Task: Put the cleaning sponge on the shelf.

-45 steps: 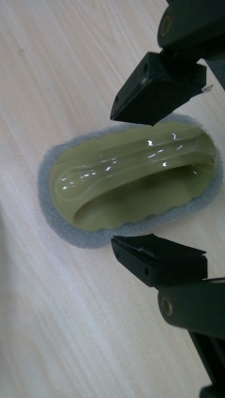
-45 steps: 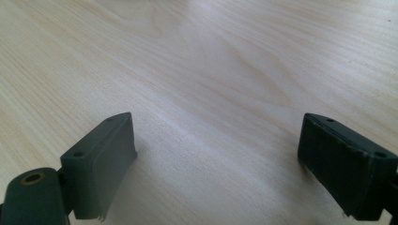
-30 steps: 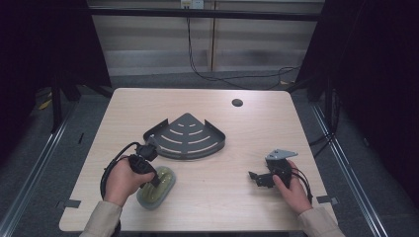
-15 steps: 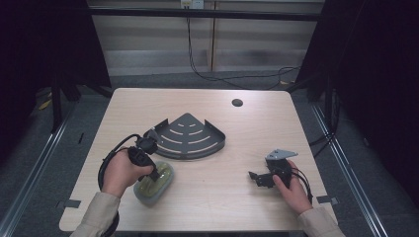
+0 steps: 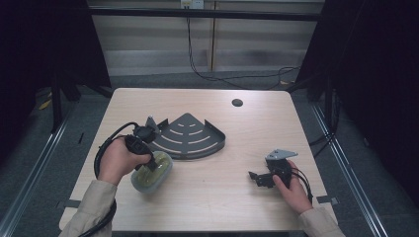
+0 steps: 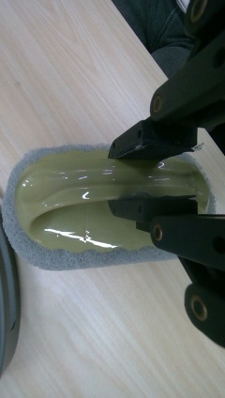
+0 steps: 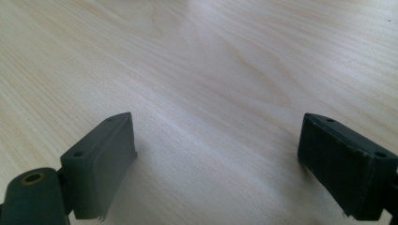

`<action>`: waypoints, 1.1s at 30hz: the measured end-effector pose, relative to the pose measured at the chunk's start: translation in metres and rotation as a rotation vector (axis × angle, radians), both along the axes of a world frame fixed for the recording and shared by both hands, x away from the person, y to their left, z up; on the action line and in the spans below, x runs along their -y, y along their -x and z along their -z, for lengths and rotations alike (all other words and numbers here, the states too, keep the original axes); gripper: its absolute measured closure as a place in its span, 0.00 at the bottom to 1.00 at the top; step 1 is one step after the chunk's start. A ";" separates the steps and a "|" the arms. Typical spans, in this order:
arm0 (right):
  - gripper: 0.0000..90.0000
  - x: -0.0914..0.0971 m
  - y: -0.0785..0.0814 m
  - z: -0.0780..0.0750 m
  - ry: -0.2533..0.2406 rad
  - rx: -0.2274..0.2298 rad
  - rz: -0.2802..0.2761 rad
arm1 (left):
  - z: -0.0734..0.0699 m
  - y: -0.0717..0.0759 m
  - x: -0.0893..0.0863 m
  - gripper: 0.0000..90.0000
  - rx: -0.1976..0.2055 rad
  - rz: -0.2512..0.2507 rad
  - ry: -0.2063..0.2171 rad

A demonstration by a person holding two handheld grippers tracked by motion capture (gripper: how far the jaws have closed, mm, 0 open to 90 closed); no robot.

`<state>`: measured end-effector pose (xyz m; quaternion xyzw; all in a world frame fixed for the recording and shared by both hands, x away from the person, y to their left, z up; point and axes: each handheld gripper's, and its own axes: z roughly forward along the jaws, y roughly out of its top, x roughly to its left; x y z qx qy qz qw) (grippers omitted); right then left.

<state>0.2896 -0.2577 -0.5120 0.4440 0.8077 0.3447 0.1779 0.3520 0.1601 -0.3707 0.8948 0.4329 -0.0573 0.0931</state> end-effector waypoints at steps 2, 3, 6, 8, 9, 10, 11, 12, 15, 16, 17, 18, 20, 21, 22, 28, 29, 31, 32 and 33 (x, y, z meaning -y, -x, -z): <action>0.12 0.000 0.000 0.000 0.000 0.000 0.000 | -0.004 -0.002 0.001 0.80 0.001 0.002 -0.003; 0.12 0.000 0.000 0.000 0.001 0.003 -0.002 | -0.007 -0.004 0.002 0.80 0.004 0.005 -0.005; 0.12 0.000 0.000 0.000 0.002 0.005 -0.004 | -0.011 -0.007 0.004 0.80 0.005 0.007 -0.004; 0.12 0.000 0.000 0.000 0.002 0.005 -0.004 | -0.012 -0.008 0.005 0.80 0.007 0.007 -0.005; 0.12 0.000 0.000 0.000 0.002 0.005 -0.004 | -0.013 -0.010 0.006 0.80 0.006 0.011 -0.007; 0.12 0.000 0.000 0.000 0.002 0.005 -0.004 | -0.013 -0.010 0.006 0.80 0.006 0.011 -0.007; 0.12 0.000 0.000 0.000 0.002 0.005 -0.004 | -0.015 -0.013 0.007 0.80 0.003 0.017 -0.006; 0.12 0.000 0.000 0.000 0.002 0.005 -0.004 | -0.015 -0.013 0.007 0.80 0.003 0.017 -0.006; 0.12 0.000 0.000 0.000 0.003 0.006 -0.005 | -0.020 -0.018 0.009 0.80 0.004 0.021 -0.006; 0.12 0.000 0.000 0.000 0.003 0.006 -0.005 | -0.020 -0.018 0.009 0.80 0.004 0.021 -0.006; 0.12 0.000 0.000 0.000 0.002 0.002 -0.002 | -0.022 -0.021 0.010 0.80 0.006 0.031 -0.004; 0.12 0.000 0.000 0.000 0.003 0.002 -0.002 | -0.023 -0.021 0.010 0.80 0.006 0.024 -0.004; 0.12 0.000 0.000 0.000 0.001 0.001 -0.001 | -0.024 -0.023 0.011 0.80 0.008 0.027 -0.008; 0.12 0.000 0.000 0.000 0.002 0.004 -0.003 | -0.025 -0.025 0.012 0.80 0.008 0.035 -0.011; 0.12 0.000 0.000 0.000 0.001 0.001 0.000 | -0.026 -0.025 0.012 0.80 0.011 0.035 -0.009; 0.12 0.000 0.000 0.000 0.002 0.004 -0.003 | -0.033 -0.032 0.015 0.80 0.019 0.042 -0.008; 0.12 0.000 0.000 0.000 0.001 0.001 0.000 | -0.035 -0.034 0.016 0.80 0.019 0.050 -0.015; 0.12 0.000 0.000 0.000 0.002 0.001 0.000 | -0.035 -0.034 0.017 0.80 0.019 0.046 -0.015; 0.12 0.000 0.000 0.000 0.002 0.004 -0.004 | -0.036 -0.035 0.017 0.80 0.019 0.050 -0.012; 0.12 0.000 0.000 0.000 0.003 0.004 -0.003 | -0.038 -0.037 0.017 0.80 0.021 0.051 -0.014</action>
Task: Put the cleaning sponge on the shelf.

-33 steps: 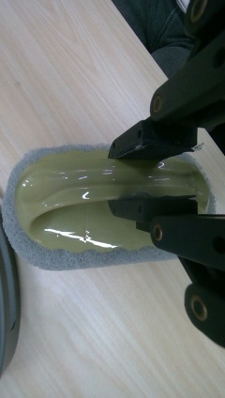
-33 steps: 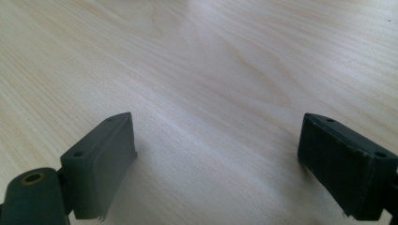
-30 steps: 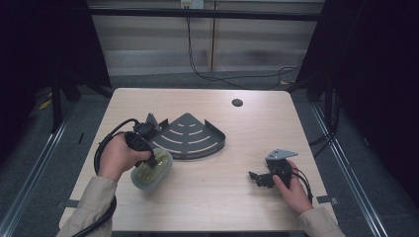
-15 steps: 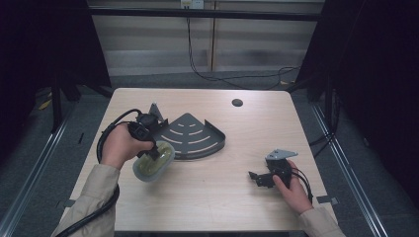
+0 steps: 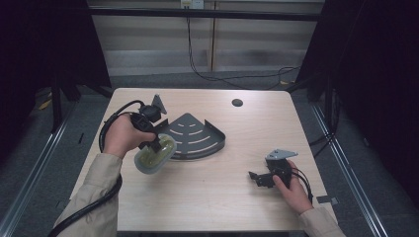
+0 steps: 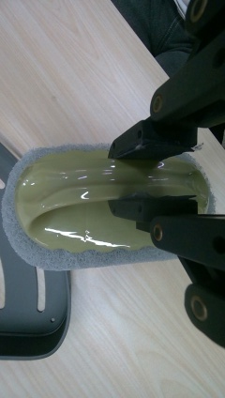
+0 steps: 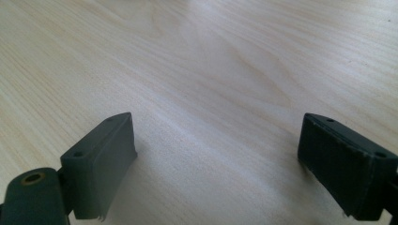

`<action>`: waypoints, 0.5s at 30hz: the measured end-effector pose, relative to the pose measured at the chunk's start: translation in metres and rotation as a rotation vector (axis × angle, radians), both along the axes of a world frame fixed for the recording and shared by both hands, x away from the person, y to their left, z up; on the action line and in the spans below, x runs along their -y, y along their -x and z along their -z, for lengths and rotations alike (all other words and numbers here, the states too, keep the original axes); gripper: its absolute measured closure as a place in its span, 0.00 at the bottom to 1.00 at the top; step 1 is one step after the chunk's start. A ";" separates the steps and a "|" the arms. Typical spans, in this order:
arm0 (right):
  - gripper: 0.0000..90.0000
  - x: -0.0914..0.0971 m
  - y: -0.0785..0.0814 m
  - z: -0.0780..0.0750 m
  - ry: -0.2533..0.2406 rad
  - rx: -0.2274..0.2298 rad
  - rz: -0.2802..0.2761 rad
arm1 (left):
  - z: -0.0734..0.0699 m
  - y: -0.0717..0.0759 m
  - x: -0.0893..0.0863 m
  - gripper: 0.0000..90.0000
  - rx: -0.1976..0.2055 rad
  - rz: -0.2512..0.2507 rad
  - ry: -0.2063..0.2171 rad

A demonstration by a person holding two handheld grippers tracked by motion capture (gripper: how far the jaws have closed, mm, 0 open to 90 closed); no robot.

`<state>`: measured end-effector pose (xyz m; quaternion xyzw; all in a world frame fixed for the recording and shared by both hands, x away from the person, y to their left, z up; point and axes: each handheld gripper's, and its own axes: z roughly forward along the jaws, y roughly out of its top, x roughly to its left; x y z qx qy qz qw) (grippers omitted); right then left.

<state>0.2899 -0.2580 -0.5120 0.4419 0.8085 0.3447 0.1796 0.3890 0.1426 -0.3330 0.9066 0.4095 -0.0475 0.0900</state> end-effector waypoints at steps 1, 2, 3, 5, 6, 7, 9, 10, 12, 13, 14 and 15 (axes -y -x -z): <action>0.12 0.000 0.000 0.000 -0.001 -0.004 0.002 | -0.001 -0.001 0.000 0.80 0.003 -0.001 0.004; 0.12 0.000 0.000 0.000 0.000 -0.001 -0.002 | -0.002 -0.003 0.000 0.80 0.005 -0.001 0.006; 0.12 0.000 0.000 0.000 0.000 -0.001 -0.001 | -0.004 -0.005 0.001 0.80 0.008 0.000 0.003; 0.12 0.000 0.000 0.000 -0.001 -0.004 0.002 | -0.005 -0.008 0.001 0.80 0.012 -0.006 0.005; 0.12 0.000 0.000 0.000 0.000 -0.001 -0.001 | -0.005 -0.009 0.001 0.80 0.013 -0.002 0.007; 0.12 0.000 0.000 0.000 0.000 -0.001 -0.001 | -0.005 -0.009 0.001 0.80 0.013 -0.002 0.007; 0.12 0.000 0.000 0.000 0.000 -0.004 0.002 | -0.005 -0.013 0.002 0.80 0.014 -0.004 0.005; 0.12 0.000 0.000 0.000 -0.001 -0.004 0.002 | -0.006 -0.016 0.002 0.80 0.019 -0.004 0.007; 0.12 0.000 0.000 0.000 0.000 -0.004 0.003 | -0.006 -0.018 0.003 0.80 0.014 -0.019 0.010; 0.12 0.000 0.000 0.000 0.000 -0.004 0.003 | -0.006 -0.018 0.003 0.80 0.014 -0.019 0.010; 0.12 0.000 0.000 0.000 0.001 -0.001 -0.001 | -0.007 -0.021 0.004 0.80 0.015 -0.023 0.008; 0.12 0.000 0.000 0.000 0.001 -0.001 -0.001 | -0.007 -0.021 0.004 0.80 0.015 -0.023 0.008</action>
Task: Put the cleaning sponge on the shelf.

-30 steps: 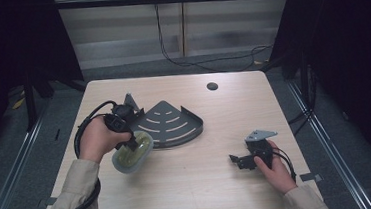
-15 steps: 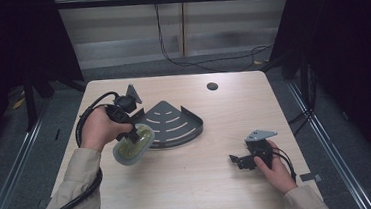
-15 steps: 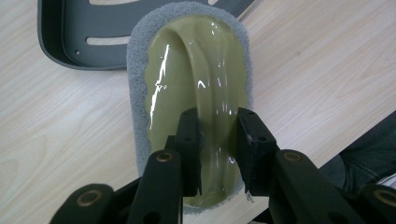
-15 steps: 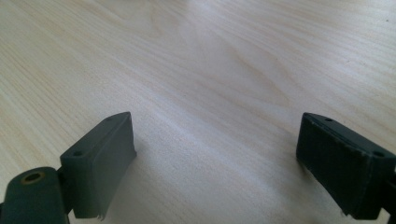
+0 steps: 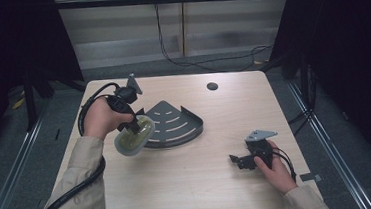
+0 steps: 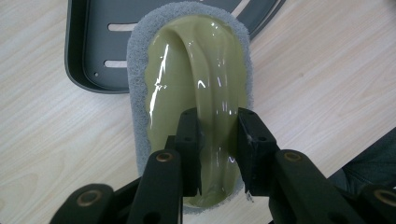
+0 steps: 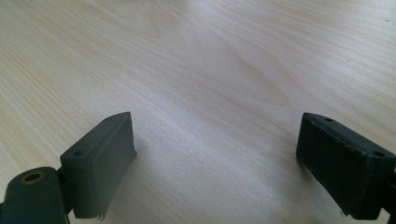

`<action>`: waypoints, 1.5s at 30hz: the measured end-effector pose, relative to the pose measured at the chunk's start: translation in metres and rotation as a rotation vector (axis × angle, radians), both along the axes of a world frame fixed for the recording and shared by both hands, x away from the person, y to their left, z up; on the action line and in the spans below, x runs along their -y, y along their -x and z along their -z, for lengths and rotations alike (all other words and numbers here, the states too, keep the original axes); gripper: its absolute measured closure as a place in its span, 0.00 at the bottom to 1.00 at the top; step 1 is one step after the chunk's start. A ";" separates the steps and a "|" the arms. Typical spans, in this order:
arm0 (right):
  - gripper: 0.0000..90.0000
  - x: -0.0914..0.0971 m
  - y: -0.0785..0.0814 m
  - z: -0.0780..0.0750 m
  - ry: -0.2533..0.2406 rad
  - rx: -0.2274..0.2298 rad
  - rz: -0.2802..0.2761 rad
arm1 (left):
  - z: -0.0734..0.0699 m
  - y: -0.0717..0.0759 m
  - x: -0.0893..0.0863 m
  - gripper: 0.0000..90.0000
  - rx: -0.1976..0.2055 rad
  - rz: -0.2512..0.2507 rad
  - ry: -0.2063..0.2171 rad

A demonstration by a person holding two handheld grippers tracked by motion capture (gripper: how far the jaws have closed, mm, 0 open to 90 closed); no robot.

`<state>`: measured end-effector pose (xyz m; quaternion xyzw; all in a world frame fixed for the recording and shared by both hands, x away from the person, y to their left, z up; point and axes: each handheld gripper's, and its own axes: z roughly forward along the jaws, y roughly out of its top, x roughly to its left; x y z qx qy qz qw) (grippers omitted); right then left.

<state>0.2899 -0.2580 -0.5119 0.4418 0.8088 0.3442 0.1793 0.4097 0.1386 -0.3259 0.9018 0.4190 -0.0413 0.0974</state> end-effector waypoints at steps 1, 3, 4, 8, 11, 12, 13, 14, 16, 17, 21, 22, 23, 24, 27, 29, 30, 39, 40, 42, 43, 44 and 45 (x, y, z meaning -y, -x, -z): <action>0.12 0.000 0.000 0.000 -0.001 -0.003 0.003 | -0.001 -0.003 0.001 0.80 0.003 0.001 -0.004; 0.12 0.000 0.000 0.000 -0.001 -0.003 0.002 | -0.002 -0.006 0.002 0.80 0.005 0.004 -0.007; 0.12 0.000 0.000 0.000 -0.001 -0.003 0.002 | -0.002 -0.006 0.002 0.80 0.005 0.004 -0.007; 0.12 0.000 0.000 0.000 0.000 -0.001 0.000 | -0.004 -0.011 0.005 0.80 0.007 0.003 -0.012; 0.12 0.000 0.000 0.000 -0.001 -0.003 0.003 | -0.005 -0.016 0.007 0.80 0.010 0.004 -0.017; 0.12 0.000 0.000 0.000 -0.001 -0.003 0.003 | -0.005 -0.016 0.007 0.80 0.010 0.004 -0.017; 0.12 0.000 0.000 0.000 0.000 -0.001 0.000 | -0.005 -0.018 0.008 0.80 0.011 0.002 -0.015; 0.12 0.000 0.000 0.000 0.000 0.000 -0.001 | -0.005 -0.019 0.009 0.80 0.011 0.004 -0.014; 0.12 0.000 0.000 0.000 -0.001 -0.003 0.002 | -0.005 -0.022 0.009 0.80 0.011 0.004 -0.014; 0.12 0.000 0.000 0.000 0.000 0.000 -0.001 | -0.005 -0.023 0.010 0.80 0.012 0.007 -0.013; 0.12 0.000 0.000 0.000 0.000 -0.001 0.000 | -0.006 -0.028 0.012 0.80 0.014 0.011 -0.019; 0.12 0.000 0.000 0.000 -0.001 -0.003 0.002 | -0.007 -0.029 0.012 0.80 0.017 0.006 -0.019; 0.12 0.000 0.000 0.000 0.000 0.000 0.000 | -0.007 -0.030 0.013 0.80 0.019 0.007 -0.019; 0.12 0.000 0.000 0.000 0.000 0.000 0.000 | -0.007 -0.030 0.013 0.80 0.019 0.007 -0.019; 0.12 0.000 0.000 0.000 0.000 0.000 0.000 | -0.008 -0.036 0.014 0.80 0.022 0.007 -0.016; 0.12 0.000 0.000 0.000 0.000 0.000 0.000 | -0.008 -0.038 0.014 0.80 0.026 0.009 -0.015; 0.12 0.000 0.000 0.000 0.000 0.000 0.000 | -0.008 -0.038 0.014 0.80 0.026 0.009 -0.015; 0.12 0.000 0.000 0.000 0.001 0.001 0.000 | -0.005 -0.048 0.021 0.80 0.025 0.019 -0.019; 0.12 0.000 0.000 0.000 0.001 0.001 0.000 | -0.005 -0.048 0.021 0.80 0.025 0.019 -0.019; 0.12 0.000 0.000 0.000 0.001 0.001 0.000 | -0.004 -0.050 0.021 0.80 0.023 0.019 -0.029; 0.12 0.000 0.000 0.000 0.000 0.001 0.000 | -0.003 -0.053 0.022 0.80 0.020 0.019 -0.029; 0.12 0.000 0.000 0.000 0.001 0.000 0.001 | -0.003 -0.053 0.022 0.80 0.020 0.019 -0.029; 0.12 0.000 0.000 0.000 0.001 0.000 0.000 | -0.001 -0.055 0.023 0.80 0.022 0.022 -0.033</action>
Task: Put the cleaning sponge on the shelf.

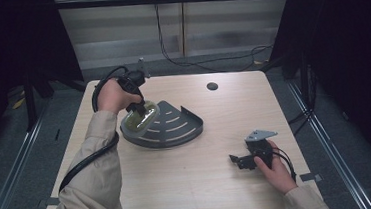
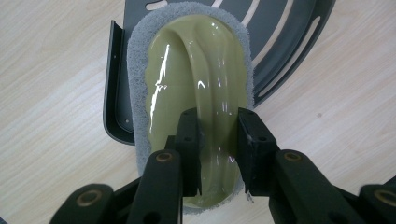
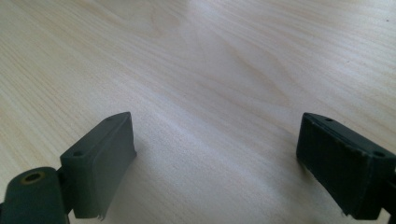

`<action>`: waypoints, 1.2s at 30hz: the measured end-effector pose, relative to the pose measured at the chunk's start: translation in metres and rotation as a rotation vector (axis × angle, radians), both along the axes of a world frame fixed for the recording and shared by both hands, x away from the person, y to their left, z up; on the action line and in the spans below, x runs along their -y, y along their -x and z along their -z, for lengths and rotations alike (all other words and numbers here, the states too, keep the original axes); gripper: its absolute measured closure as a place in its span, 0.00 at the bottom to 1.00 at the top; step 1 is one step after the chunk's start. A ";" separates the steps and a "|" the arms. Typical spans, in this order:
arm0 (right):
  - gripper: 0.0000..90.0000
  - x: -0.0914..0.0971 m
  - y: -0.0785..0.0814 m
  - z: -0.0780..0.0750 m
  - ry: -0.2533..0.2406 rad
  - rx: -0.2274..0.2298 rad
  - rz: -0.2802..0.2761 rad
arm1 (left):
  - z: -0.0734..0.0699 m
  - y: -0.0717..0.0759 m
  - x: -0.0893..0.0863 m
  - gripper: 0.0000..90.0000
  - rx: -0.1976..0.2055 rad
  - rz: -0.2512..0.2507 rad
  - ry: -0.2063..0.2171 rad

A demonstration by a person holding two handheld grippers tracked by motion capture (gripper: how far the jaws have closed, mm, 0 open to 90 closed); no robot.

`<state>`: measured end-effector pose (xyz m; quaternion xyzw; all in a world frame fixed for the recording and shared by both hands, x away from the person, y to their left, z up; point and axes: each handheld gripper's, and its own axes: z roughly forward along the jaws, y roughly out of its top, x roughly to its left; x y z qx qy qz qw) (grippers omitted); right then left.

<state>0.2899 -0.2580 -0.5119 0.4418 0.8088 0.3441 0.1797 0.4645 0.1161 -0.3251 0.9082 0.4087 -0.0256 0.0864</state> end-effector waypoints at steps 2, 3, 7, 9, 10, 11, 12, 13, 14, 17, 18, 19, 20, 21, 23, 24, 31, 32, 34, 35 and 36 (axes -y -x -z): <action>0.12 0.000 0.000 0.000 -0.003 0.000 -0.002 | 0.002 -0.002 0.001 0.80 -0.003 0.000 0.003; 0.12 0.000 0.000 0.000 -0.002 0.000 -0.001 | 0.002 -0.002 0.001 0.80 -0.003 0.000 0.003; 0.12 0.000 0.000 0.000 0.000 0.000 0.000 | 0.007 -0.008 0.004 0.80 -0.005 0.003 0.000; 0.12 0.000 0.000 0.000 0.000 0.000 0.000 | 0.011 -0.011 0.007 0.80 -0.004 0.013 -0.003; 0.12 0.000 0.000 0.000 0.000 0.000 0.000 | 0.013 -0.011 0.008 0.80 -0.007 0.000 0.007; 0.12 0.000 0.000 0.000 -0.003 0.000 -0.002 | 0.014 -0.013 0.008 0.80 -0.007 0.011 0.005; 0.12 0.000 0.000 0.000 -0.002 0.000 -0.001 | 0.015 -0.014 0.009 0.80 0.004 0.017 -0.002; 0.12 0.000 0.000 0.000 -0.002 0.000 -0.001 | 0.015 -0.014 0.009 0.80 0.004 0.017 -0.002; 0.12 0.000 0.000 0.000 -0.003 -0.003 0.001 | 0.016 -0.014 0.010 0.80 -0.004 0.008 0.005; 0.12 0.000 0.000 0.000 -0.002 0.000 -0.001 | 0.019 -0.017 0.010 0.80 0.000 0.013 0.006; 0.12 0.000 0.000 0.000 -0.001 0.000 -0.001 | 0.020 -0.018 0.010 0.80 0.002 0.021 0.006; 0.12 0.000 0.000 0.000 -0.001 0.000 -0.001 | 0.020 -0.018 0.010 0.80 0.002 0.021 0.006; 0.12 0.000 0.000 0.000 0.000 0.000 0.000 | 0.022 -0.019 0.011 0.80 0.000 0.015 0.006; 0.12 0.000 0.000 0.000 -0.002 0.000 -0.001 | 0.023 -0.019 0.011 0.80 0.001 0.017 0.008; 0.12 0.000 0.000 0.000 -0.002 0.000 -0.001 | 0.026 -0.021 0.010 0.80 0.000 0.019 0.010; 0.12 0.000 0.000 0.000 -0.002 0.000 -0.001 | 0.026 -0.021 0.010 0.80 0.000 0.019 0.010; 0.12 0.000 0.000 0.000 -0.001 0.001 -0.001 | 0.034 -0.025 0.007 0.80 0.014 0.015 0.011; 0.12 0.000 0.000 0.000 0.001 0.000 0.001 | 0.037 -0.026 0.007 0.80 0.008 0.003 0.021; 0.12 0.000 0.000 0.000 -0.001 0.002 -0.003 | 0.039 -0.027 0.007 0.80 0.014 0.012 0.013; 0.12 0.000 0.000 0.000 -0.001 0.002 -0.003 | 0.039 -0.027 0.007 0.80 0.014 0.012 0.013; 0.12 0.000 0.000 0.000 -0.003 -0.002 0.002 | 0.042 -0.028 0.007 0.80 0.012 0.011 0.021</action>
